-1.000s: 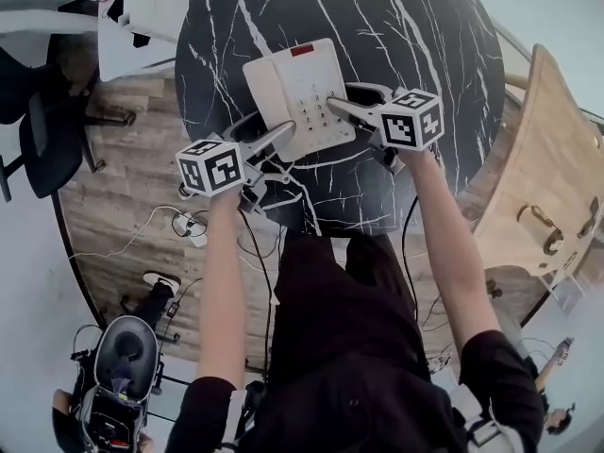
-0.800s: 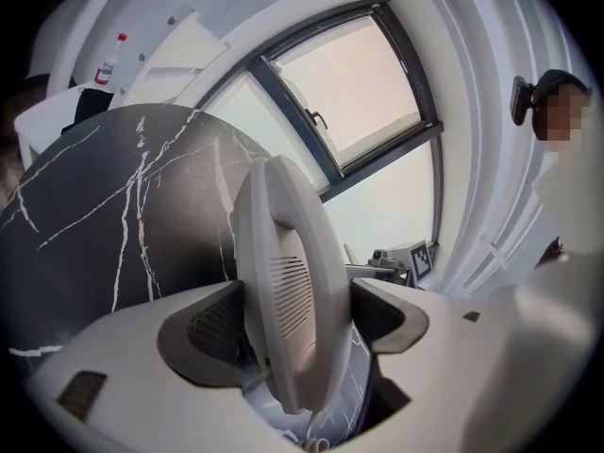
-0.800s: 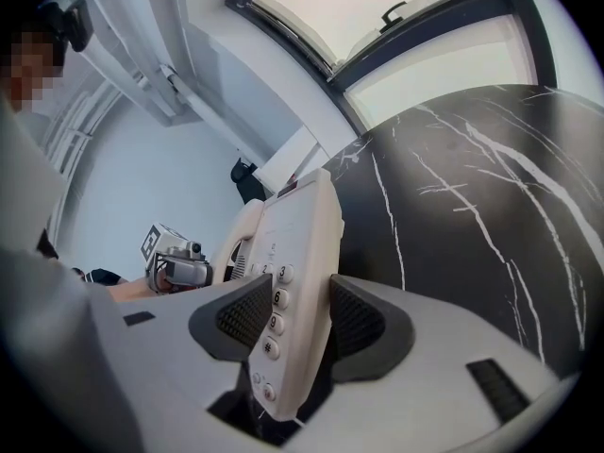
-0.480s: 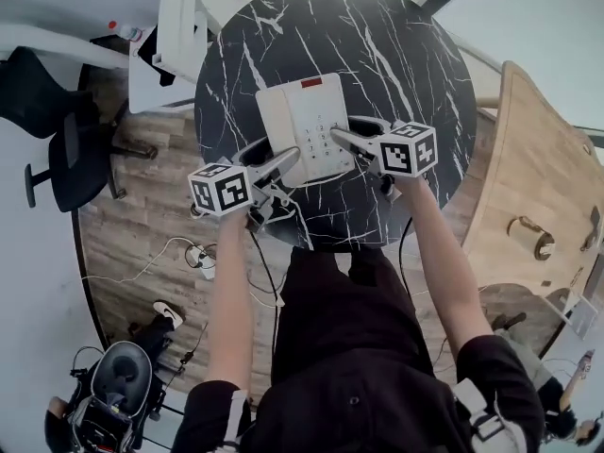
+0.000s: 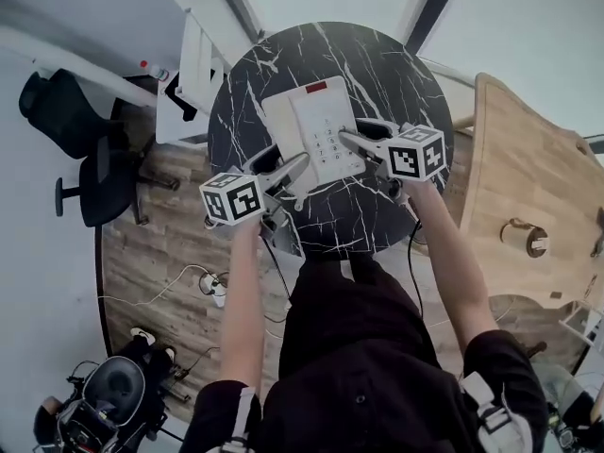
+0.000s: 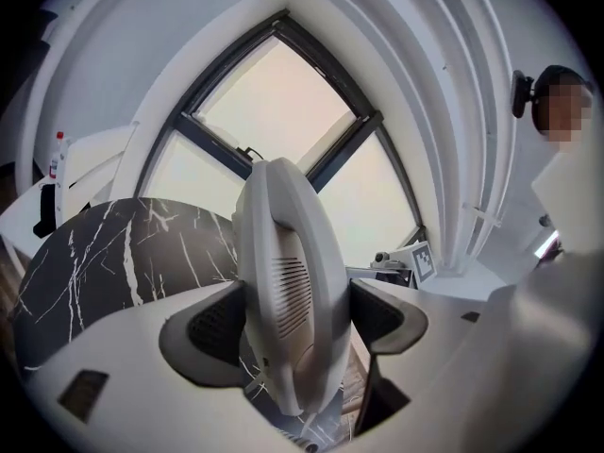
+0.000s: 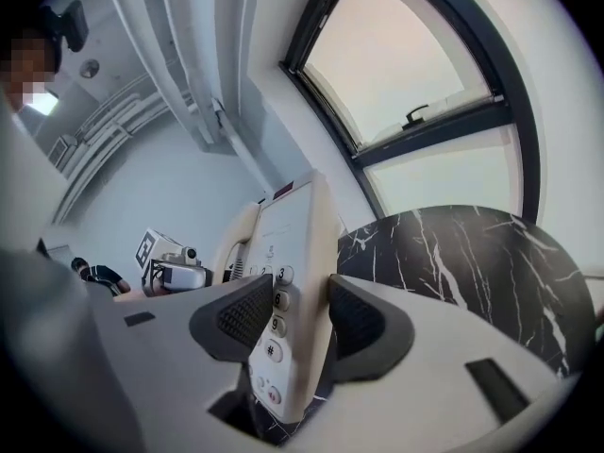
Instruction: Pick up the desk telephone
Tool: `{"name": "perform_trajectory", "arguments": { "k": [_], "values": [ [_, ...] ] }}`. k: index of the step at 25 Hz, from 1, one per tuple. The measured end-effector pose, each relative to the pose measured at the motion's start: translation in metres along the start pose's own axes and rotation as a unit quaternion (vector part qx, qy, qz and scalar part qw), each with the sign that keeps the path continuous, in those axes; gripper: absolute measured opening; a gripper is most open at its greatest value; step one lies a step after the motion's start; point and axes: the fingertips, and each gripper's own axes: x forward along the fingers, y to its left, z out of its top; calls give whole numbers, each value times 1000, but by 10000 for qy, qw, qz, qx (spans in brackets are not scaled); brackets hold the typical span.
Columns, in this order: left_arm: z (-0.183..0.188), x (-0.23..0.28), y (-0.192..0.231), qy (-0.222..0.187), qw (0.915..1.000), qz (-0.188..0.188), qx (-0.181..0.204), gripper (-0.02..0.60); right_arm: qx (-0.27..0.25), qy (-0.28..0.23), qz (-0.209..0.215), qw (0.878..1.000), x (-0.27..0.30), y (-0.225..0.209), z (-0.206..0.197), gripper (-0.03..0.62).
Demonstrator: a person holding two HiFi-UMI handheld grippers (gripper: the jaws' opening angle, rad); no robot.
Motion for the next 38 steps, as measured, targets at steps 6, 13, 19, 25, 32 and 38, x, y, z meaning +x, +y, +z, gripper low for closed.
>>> {"name": "perform_trajectory", "arguments": {
  "k": [6,13,19,25,32,38],
  "values": [
    [28,1,-59,-258,9977,-49,619,357,-346,-432,38,9985,-52,16,35,204],
    [75,-6,-123,-687,9894,-101,1278,354,-738,-1016,133,9920,-103,42,87,204],
    [100,-20,-167,-1009,9806,-142,1677,351,-1050,-1324,199,9854,-137,68,119,204],
    [129,-28,-208,-1253,9706,-173,2046,348,-1278,-1645,254,9777,-169,88,151,202],
    [156,-40,-246,-1529,9620,-259,2247,345,-1713,-2008,262,9642,-201,115,188,201],
    [172,-55,-274,-1770,9507,-313,2526,344,-1884,-2301,321,9542,-221,137,205,201]
  ]
}}
